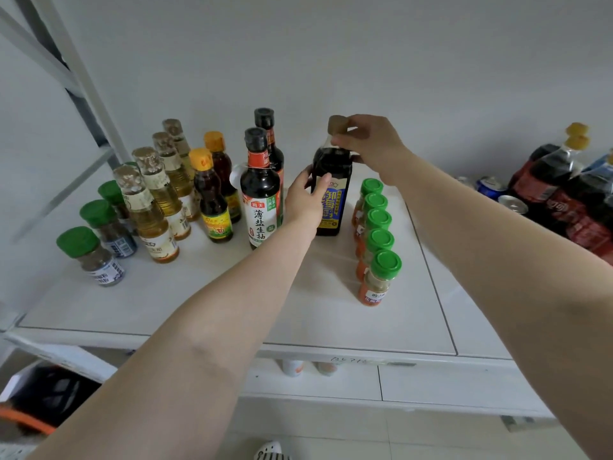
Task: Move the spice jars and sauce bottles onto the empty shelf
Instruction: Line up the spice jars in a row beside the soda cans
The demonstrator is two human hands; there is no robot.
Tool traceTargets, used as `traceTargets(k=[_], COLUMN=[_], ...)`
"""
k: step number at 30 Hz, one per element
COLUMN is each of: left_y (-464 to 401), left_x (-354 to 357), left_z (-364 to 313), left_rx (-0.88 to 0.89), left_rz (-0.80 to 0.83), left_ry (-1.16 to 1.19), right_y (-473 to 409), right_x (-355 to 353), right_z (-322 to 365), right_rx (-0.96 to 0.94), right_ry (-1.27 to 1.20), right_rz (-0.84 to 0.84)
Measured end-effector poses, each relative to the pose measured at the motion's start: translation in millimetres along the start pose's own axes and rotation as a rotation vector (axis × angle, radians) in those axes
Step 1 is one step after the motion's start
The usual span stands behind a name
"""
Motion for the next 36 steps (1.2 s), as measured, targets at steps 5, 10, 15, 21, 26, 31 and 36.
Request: traceTargets(k=[5, 10, 15, 21, 26, 31, 36], left_y=[0, 0, 4, 39, 94, 145, 173], left_x=[-2, -2, -3, -9, -41, -101, -171], left_z=[0, -4, 0, 6, 24, 41, 38], left_rx=[0.013, 0.022, -0.042, -0.075, -0.132, -0.154, -0.196], left_rz=[-0.005, 0.018, 0.05, 0.103, 0.047, -0.098, -0.284], left_ry=[-0.011, -0.026, -0.064, -0.219, -0.172, -0.117, -0.061], right_y=[3, 6, 11, 25, 56, 101, 142], right_x=[4, 4, 4, -4, -12, 6, 76], right_z=[2, 4, 6, 0, -3, 8, 17], right_rx=[-0.025, -0.036, -0.017, 0.053, 0.094, 0.073, 0.071], right_ry=[-0.009, -0.016, 0.054, 0.076, 0.031, -0.054, -0.077], right_rz=[-0.019, -0.037, -0.099, -0.16, -0.213, -0.274, -0.054])
Point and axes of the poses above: each hand's wrist, its own y-axis away from the middle knuckle, its own x-axis out of the palm, z = x × y, the point moved 7 cm from there along -y, towards the middle knuckle, and after that the axes turned 2 degrees about -z, right-handed, at the moved point
